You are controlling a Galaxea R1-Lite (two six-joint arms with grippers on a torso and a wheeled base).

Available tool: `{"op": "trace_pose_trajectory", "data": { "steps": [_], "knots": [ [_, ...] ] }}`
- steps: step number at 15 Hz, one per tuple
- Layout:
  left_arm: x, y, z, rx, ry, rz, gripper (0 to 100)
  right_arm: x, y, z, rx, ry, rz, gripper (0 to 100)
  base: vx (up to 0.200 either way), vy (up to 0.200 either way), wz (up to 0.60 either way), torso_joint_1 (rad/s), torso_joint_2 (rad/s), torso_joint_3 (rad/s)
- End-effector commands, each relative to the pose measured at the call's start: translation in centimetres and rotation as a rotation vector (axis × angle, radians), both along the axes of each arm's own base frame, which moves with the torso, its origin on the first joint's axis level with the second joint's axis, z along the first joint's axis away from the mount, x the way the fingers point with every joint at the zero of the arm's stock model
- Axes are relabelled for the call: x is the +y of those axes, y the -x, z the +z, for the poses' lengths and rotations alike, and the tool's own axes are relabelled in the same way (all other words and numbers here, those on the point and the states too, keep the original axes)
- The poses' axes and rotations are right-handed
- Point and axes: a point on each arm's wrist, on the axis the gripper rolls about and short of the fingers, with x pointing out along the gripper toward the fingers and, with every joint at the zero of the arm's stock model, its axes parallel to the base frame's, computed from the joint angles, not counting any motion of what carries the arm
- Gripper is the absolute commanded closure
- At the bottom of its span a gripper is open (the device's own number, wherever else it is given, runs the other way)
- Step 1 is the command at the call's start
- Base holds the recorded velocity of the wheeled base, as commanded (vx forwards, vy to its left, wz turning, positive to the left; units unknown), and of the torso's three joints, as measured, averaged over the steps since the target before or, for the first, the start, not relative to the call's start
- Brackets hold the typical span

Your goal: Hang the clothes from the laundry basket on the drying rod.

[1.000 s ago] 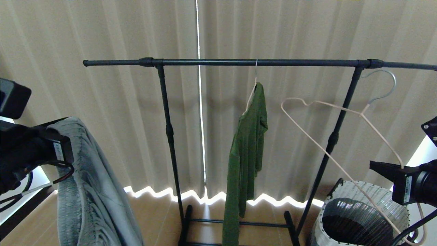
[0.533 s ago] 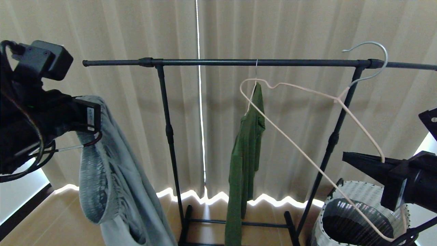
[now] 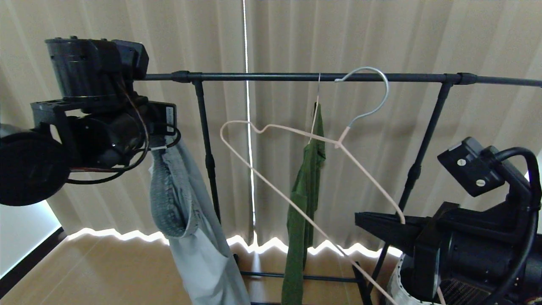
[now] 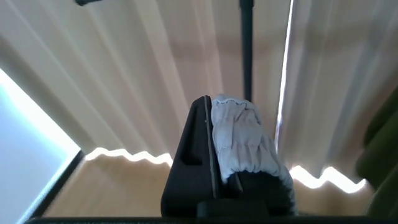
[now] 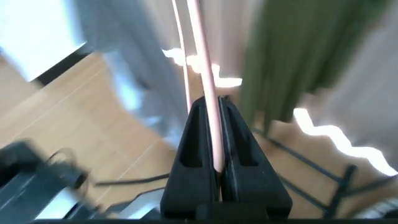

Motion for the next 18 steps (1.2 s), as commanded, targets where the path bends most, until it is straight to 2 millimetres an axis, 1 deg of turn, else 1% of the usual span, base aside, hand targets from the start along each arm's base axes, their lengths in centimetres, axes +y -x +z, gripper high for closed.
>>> {"op": "trace_pose_trajectory", "data": {
  "steps": [1,2,3,9,11,14,16,17,18],
  "knots": [
    [-0.9,-1.7,-1.1,0.025,-0.003,-0.002,100,1.5,0.9,-0.4,0.018,0.014,0.077,100,0.0,0.0,0.0,0.0,0.0,0.0],
    [-0.9,-1.7,-1.1,0.025,-0.001,-0.002,100,2.2,1.3,-0.7,0.037,0.014,0.103,100,0.0,0.0,0.0,0.0,0.0,0.0],
    [-1.1,-1.6,-1.1,0.025,0.0,-0.008,100,2.6,1.2,-0.8,0.046,0.016,0.105,100,0.0,0.0,0.0,0.0,0.0,0.0],
    [-2.0,-0.9,-1.0,0.024,-0.001,-0.042,100,4.9,-0.3,-1.5,0.073,0.044,0.1,100,0.0,0.0,0.0,0.0,0.0,0.0],
    [-1.9,-0.7,-0.8,0.031,-0.01,-0.035,100,6.5,-1.4,-1.4,0.098,0.022,0.069,100,0.0,0.0,0.0,0.0,0.0,0.0],
    [-1.5,-0.2,-0.9,0.065,-0.033,0.015,100,8.4,-2.7,-1.7,0.113,0.012,0.005,100,0.0,0.0,0.0,0.0,0.0,0.0],
    [-1.3,0.0,-1.3,0.086,-0.053,0.068,100,9.6,-3.5,-2.0,0.12,0.017,-0.024,100,0.0,0.0,0.0,0.0,0.0,0.0],
    [-1.3,0.0,-1.5,0.093,-0.06,0.082,100,9.8,-3.7,-2.1,0.122,0.014,-0.028,100,0.0,0.0,0.0,0.0,0.0,0.0],
    [-1.2,0.1,-2.2,0.112,-0.074,0.103,100,10.4,-4.0,-2.2,0.129,0.01,-0.03,100,0.0,0.0,0.0,0.0,0.0,0.0]
  ]
}}
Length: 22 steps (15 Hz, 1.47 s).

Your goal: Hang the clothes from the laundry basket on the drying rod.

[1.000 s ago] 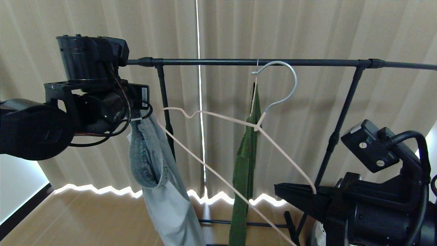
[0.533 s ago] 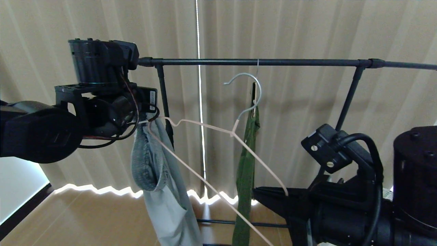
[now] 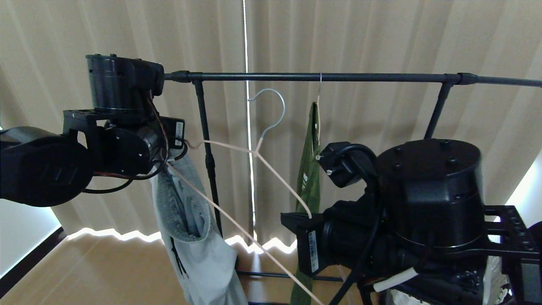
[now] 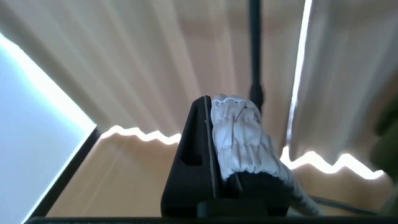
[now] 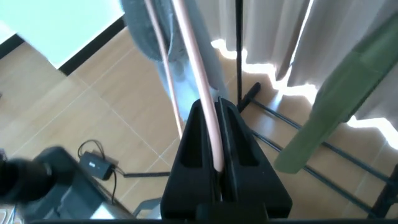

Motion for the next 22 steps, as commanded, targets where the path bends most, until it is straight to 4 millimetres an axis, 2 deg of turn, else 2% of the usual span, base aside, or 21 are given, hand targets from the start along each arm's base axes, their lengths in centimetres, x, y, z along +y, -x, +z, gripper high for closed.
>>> {"op": "trace_pose_trajectory", "data": {
  "steps": [1,6,10,11,12,15,22],
  "knots": [
    [0.2,0.3,-0.6,0.019,-0.011,0.009,100,1.3,-0.7,-1.1,0.02,0.024,0.001,100,0.0,0.0,0.0,0.0,0.0,0.0],
    [0.1,0.1,-0.9,0.019,0.008,0.013,100,4.4,0.8,-1.0,0.057,-0.035,0.056,100,0.0,0.0,0.0,0.0,0.0,0.0],
    [0.2,0.2,-0.7,0.007,0.027,0.018,100,6.2,-0.9,-2.5,0.06,-0.005,-0.001,100,0.0,0.0,0.0,0.0,0.0,0.0],
    [0.1,0.3,-0.6,0.002,0.032,0.016,100,6.2,-1.3,-2.6,0.056,-0.004,-0.02,100,0.0,0.0,0.0,0.0,0.0,0.0],
    [0.2,1.0,0.1,-0.02,0.06,0.01,100,6.1,-2.2,-2.6,0.052,-0.005,-0.048,100,0.0,0.0,0.0,0.0,0.0,0.0],
    [-0.3,3.0,0.2,-0.025,0.079,-0.031,100,5.2,-3.3,-2.3,0.042,-0.018,-0.087,100,0.0,0.0,0.0,0.0,0.0,0.0],
    [-3.9,7.3,1.3,-0.056,0.181,-0.253,100,4.7,-3.4,-1.5,0.029,-0.041,-0.099,100,0.0,0.0,0.0,0.0,0.0,0.0]
  ]
}}
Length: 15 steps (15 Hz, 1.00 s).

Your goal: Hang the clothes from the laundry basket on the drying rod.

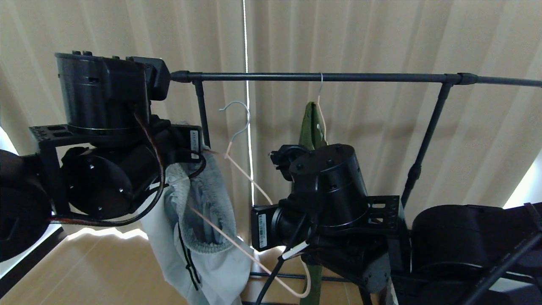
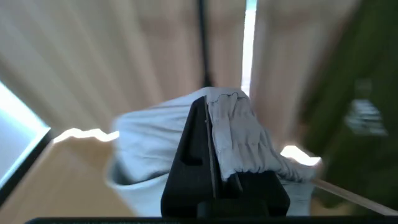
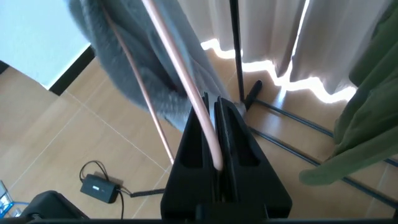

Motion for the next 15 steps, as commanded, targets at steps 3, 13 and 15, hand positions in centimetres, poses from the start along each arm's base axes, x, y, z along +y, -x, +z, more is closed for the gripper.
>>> {"op": "trace_pose_trajectory", "data": {
  "steps": [3,13,15],
  "knots": [
    [0.5,3.2,1.0,-0.003,0.06,-0.271,100,-1.1,0.1,1.2,-0.016,-0.021,-0.014,100,0.0,0.0,0.0,0.0,0.0,0.0],
    [1.6,5.2,-1.1,0.063,-0.001,-0.516,100,-3.1,0.4,4.2,-0.072,-0.089,-0.038,100,0.0,0.0,0.0,0.0,0.0,0.0],
    [1.5,5.2,-1.3,0.066,0.002,-0.535,100,-3.3,0.5,4.5,-0.078,-0.095,-0.037,100,0.0,0.0,0.0,0.0,0.0,0.0]
  ]
}}
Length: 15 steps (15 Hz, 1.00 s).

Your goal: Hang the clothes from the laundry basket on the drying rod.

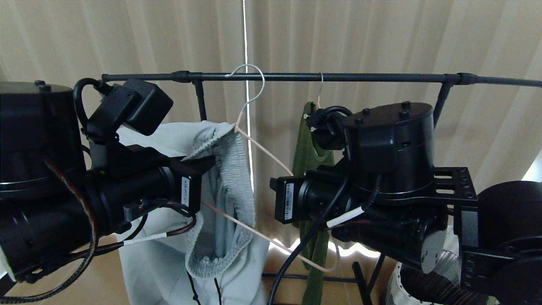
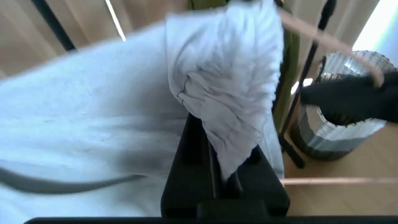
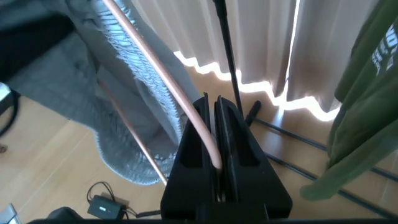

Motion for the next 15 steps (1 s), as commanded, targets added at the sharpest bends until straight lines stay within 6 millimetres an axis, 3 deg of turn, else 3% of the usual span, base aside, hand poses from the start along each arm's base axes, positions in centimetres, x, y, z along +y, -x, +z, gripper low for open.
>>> {"op": "trace_pose_trajectory", "data": {
  "steps": [1,3,4,11,13,15],
  "knots": [
    [0.0,0.1,-0.2,0.005,-0.002,-0.01,100,-0.4,0.3,0.8,-0.014,-0.021,-0.001,100,0.0,0.0,0.0,0.0,0.0,0.0],
    [0.0,0.1,-0.3,0.004,-0.011,-0.012,100,-0.5,0.3,0.8,-0.014,-0.021,0.0,100,0.0,0.0,0.0,0.0,0.0,0.0],
    [0.0,0.2,-0.2,0.0,-0.009,-0.016,0,-0.5,0.4,0.9,-0.015,-0.022,-0.001,100,0.0,0.0,0.0,0.0,0.0,0.0],
    [0.6,1.7,-1.0,-0.121,-0.047,-0.127,0,-1.9,1.2,1.3,-0.038,-0.005,0.008,100,0.0,0.0,0.0,0.0,0.0,0.0],
    [1.8,3.2,-1.7,-0.149,-0.08,-0.141,0,-3.9,1.9,1.7,-0.054,0.003,-0.011,100,0.0,0.0,0.0,0.0,0.0,0.0],
    [2.1,3.4,-1.6,-0.154,-0.079,-0.138,0,-5.6,1.5,1.9,-0.071,0.02,-0.05,100,0.0,0.0,0.0,0.0,0.0,0.0]
  ]
}}
